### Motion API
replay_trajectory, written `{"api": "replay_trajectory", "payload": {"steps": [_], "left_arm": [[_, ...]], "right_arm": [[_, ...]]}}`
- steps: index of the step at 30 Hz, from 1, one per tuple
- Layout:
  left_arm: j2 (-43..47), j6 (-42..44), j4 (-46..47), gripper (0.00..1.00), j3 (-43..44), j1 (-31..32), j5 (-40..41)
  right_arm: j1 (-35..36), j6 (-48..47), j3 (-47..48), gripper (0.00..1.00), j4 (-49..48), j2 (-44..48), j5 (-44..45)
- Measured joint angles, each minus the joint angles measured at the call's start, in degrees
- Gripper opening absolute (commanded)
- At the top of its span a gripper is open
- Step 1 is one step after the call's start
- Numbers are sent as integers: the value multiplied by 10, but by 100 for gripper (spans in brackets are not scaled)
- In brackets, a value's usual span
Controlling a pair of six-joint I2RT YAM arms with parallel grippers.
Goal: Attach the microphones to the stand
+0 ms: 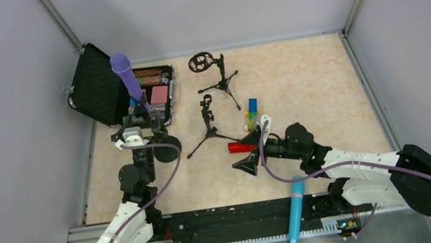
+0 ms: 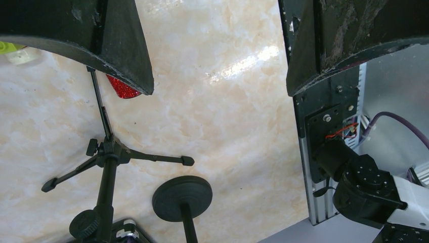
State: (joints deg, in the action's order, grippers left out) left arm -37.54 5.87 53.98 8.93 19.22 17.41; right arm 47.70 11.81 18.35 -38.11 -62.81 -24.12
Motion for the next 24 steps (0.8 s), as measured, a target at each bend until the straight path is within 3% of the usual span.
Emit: {"api": "replay_trajectory", "payload": {"steps": [14, 24], "left_arm": [[78, -37, -127, 99, 18, 0, 0], [168, -162, -316, 99, 45, 0, -24]], "right_arm": [[0, 0, 0, 99, 0, 0, 0], [0, 0, 0, 99, 0, 0, 0]]}}
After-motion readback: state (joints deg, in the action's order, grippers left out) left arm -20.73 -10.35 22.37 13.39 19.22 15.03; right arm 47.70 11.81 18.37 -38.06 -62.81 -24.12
